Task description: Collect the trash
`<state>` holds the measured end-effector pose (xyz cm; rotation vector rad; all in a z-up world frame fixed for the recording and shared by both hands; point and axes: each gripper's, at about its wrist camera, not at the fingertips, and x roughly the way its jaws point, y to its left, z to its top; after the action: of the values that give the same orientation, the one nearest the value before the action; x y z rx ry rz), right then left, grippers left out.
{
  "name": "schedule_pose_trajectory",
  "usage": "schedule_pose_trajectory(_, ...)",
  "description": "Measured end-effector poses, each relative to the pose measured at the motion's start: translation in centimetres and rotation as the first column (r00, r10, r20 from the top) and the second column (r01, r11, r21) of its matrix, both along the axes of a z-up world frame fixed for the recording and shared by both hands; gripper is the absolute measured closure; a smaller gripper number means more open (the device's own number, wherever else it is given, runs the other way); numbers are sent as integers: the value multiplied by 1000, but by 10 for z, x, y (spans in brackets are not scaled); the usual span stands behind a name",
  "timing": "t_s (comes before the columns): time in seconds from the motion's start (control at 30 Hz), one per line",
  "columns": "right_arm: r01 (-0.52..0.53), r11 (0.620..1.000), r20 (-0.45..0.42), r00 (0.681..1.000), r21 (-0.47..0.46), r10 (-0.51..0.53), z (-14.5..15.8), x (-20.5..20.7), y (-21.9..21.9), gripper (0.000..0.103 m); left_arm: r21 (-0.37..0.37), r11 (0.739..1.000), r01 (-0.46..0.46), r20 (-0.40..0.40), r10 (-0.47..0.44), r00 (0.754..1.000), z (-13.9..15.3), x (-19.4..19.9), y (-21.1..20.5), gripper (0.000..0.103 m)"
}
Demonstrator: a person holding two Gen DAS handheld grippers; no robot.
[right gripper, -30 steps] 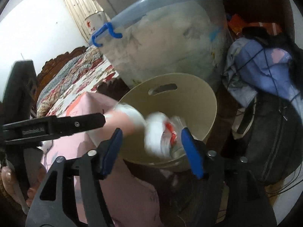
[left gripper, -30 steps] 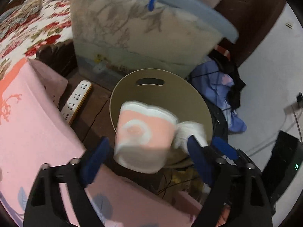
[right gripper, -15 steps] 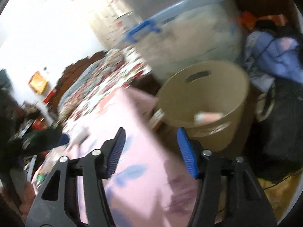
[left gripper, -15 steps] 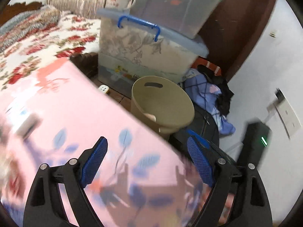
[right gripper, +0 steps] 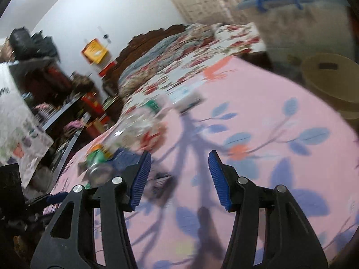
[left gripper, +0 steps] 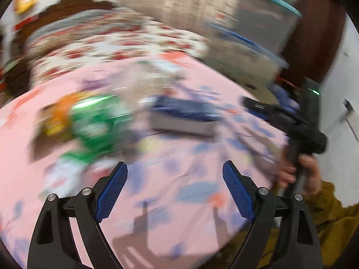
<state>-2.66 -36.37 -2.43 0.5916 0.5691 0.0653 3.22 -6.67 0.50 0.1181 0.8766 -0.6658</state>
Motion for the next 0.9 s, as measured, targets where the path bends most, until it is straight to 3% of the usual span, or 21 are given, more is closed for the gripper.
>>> schedule_pose_trajectory(0.07,-44,999,8,999,2,44,4,2,21,48,-3,995,-100,3,100,995,0,5,37,20)
schedule_pose_trajectory(0.17,-115,993,11,993,-2,115,7,3,46,48,-59,968,-244,-69,240,968,-8,24,94,20)
schedule_pose_trajectory(0.27,-192,981,-27,981,-35,191,4,9,80,48,-119,942,-313,-123,298,946,-13,40,124,21)
schedule_pose_trajectory(0.33,-237,971,-59,970,-42,234,-1,14,100,48,-138,928,-345,-152,325,934,-19,51,137,21)
schedule_pose_trajectory(0.47,-302,952,-107,949,-46,296,-8,24,125,47,-187,920,-345,-268,290,919,-42,74,141,20)
schedule_pose_trajectory(0.57,-332,942,-127,937,-39,325,-8,35,138,47,-199,921,-334,-261,279,924,-49,77,138,20)
schedule_pose_trajectory(0.6,-336,941,-131,935,-44,328,-7,38,142,47,-197,924,-329,-262,274,925,-49,78,136,30)
schedule_pose_trajectory(0.63,-337,940,-132,935,-48,329,-6,40,146,47,-206,924,-322,-270,263,926,-50,80,136,56)
schedule_pose_trajectory(0.7,-337,940,-130,935,-46,329,-4,44,151,47,-231,927,-296,-301,222,928,-53,79,133,83)
schedule_pose_trajectory(0.83,-367,930,-144,923,-39,358,-4,49,160,47,-246,931,-271,-286,197,938,-49,67,130,85)
schedule_pose_trajectory(0.9,-386,922,-150,914,-37,376,-5,53,167,47,-285,916,-281,-294,195,936,-44,60,137,85)
